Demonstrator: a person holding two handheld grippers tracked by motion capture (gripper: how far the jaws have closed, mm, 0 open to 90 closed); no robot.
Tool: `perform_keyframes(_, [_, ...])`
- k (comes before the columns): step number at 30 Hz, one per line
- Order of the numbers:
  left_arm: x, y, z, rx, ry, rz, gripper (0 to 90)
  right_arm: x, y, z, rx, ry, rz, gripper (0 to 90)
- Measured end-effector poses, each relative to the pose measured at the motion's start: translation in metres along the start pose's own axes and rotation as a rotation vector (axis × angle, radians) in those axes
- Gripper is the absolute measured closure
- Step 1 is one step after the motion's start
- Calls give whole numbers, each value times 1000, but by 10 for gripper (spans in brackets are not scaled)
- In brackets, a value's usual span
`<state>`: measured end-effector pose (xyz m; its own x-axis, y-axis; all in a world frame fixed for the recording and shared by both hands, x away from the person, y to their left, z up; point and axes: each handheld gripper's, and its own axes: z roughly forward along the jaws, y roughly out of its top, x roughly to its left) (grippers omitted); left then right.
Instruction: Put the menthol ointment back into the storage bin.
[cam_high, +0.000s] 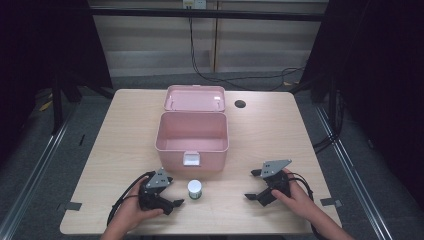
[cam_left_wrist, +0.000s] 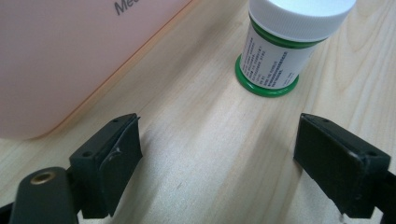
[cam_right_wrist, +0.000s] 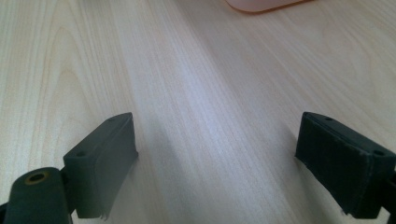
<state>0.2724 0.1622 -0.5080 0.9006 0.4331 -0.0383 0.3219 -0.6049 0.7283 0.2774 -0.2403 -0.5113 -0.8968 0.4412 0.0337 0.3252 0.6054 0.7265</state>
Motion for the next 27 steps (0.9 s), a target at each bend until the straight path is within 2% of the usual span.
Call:
perform_keyframes(9, [1, 0, -1, 4, -2, 0, 138, 0, 0, 0, 0, 0, 0, 115])
perform_keyframes(11, [1, 1, -3, 21, 1, -19, 154, 0, 0, 0, 1, 0, 2, 115])
perform_keyframes(12, [1, 4, -5, 61, 7, -38, 155, 0, 0, 0, 1, 0, 1, 115])
perform_keyframes(13, [1, 4, -5, 61, 7, -38, 160, 0, 0, 0, 1, 0, 1, 115])
perform_keyframes(14, [1, 6, -7, 89, 16, -43, 160, 0, 0, 0, 0, 0, 1, 115])
perform_keyframes(17, [-3, 14, -8, 181, 33, -31, 177, 0, 0, 0, 0, 0, 1, 115])
perform_keyframes(20, [-6, 24, -8, 267, 8, -35, 193, 0, 0, 0, 0, 0, 1, 115])
perform_keyframes(27, [-16, 45, -9, 346, -8, -103, 224, 0, 0, 0, 0, 0, 1, 115])
